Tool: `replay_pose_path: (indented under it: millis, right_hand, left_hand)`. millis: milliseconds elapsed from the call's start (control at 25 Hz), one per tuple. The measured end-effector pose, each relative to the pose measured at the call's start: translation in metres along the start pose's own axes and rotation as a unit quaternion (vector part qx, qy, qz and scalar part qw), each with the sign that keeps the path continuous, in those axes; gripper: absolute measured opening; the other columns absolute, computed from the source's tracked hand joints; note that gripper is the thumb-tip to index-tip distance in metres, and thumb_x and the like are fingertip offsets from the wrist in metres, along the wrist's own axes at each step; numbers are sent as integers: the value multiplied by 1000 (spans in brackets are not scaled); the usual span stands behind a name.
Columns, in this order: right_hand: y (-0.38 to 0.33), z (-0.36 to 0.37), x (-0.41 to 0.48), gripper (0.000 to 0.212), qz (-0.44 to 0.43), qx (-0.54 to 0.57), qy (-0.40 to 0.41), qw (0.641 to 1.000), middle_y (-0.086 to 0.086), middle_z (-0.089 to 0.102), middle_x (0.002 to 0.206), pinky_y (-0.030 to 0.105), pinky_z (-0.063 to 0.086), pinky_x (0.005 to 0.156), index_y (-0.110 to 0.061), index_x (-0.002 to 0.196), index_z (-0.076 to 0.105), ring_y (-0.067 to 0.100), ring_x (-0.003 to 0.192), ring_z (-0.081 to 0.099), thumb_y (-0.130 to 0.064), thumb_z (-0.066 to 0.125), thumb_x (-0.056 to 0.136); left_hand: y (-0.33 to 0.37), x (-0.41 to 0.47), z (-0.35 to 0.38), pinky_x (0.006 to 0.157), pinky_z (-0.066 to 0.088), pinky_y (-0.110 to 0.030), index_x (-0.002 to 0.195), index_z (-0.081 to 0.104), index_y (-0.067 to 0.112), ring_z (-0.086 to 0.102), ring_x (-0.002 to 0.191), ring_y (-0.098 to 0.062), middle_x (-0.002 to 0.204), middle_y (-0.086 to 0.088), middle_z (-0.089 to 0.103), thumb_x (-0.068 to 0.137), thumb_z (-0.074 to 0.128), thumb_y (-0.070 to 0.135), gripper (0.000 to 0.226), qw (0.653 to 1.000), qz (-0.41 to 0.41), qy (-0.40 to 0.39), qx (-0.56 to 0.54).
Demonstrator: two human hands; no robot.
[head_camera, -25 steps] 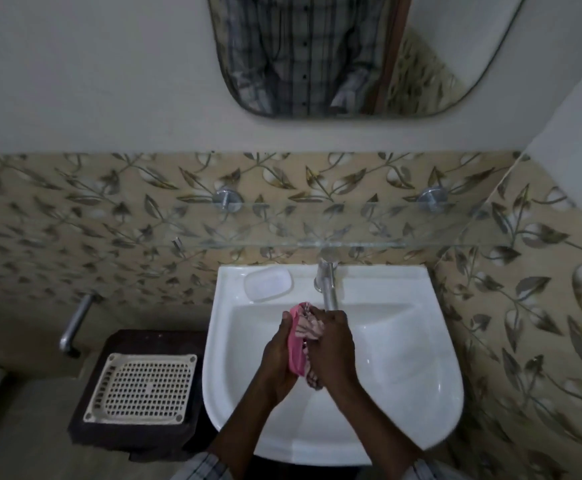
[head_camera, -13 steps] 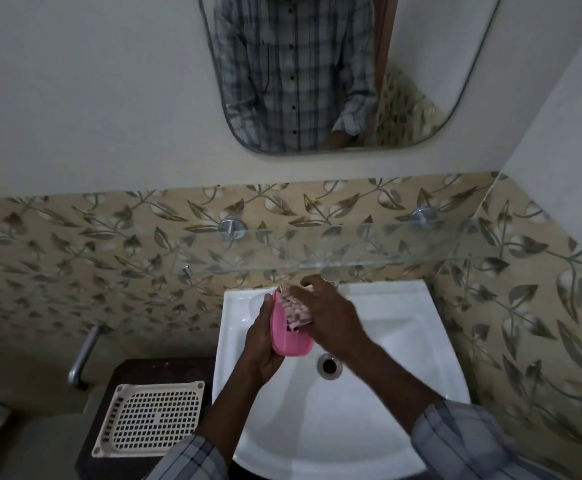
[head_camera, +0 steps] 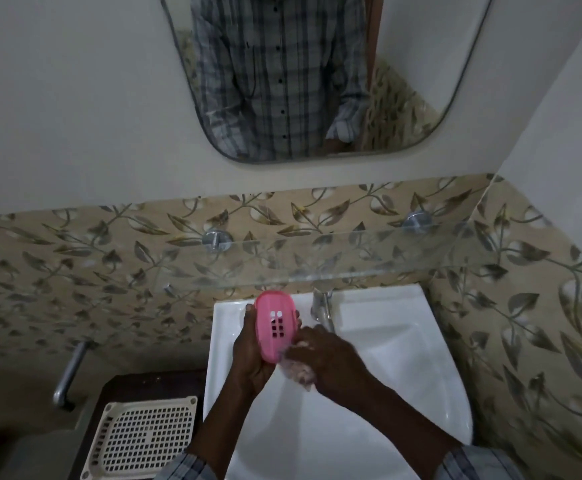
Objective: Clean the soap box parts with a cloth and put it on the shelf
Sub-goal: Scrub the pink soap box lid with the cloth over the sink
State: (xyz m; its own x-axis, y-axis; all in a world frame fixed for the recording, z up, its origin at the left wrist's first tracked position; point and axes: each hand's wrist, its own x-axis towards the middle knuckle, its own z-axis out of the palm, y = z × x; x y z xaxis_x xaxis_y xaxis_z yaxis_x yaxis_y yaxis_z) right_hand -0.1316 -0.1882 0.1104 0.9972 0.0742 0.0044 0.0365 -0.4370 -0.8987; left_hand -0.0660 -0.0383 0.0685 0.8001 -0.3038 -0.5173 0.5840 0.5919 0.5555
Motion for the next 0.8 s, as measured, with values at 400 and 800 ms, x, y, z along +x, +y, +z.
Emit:
replay_pose_path:
  millis: [400, 800]
  right_hand:
    - [6, -43, 12, 50, 42, 97, 164, 981, 6, 71, 119, 14, 53, 84, -19, 117, 67, -1, 104, 66, 16, 54, 84]
    - [9, -25, 16, 58, -32, -66, 150, 986, -4, 67, 118, 12, 49, 91, -32, 119, 65, 8, 112, 64, 9, 56, 80]
  left_hand:
    - [5, -14, 0, 71, 56, -29, 103, 77, 17, 73, 83, -27, 91, -9, 78, 83, 72, 32, 25, 893, 164, -19, 418]
    - [-2, -34, 30, 63, 54, -16, 89, 79, 41, 74, 76, -11, 84, 6, 79, 80, 70, 37, 13, 867, 226, -2, 444]
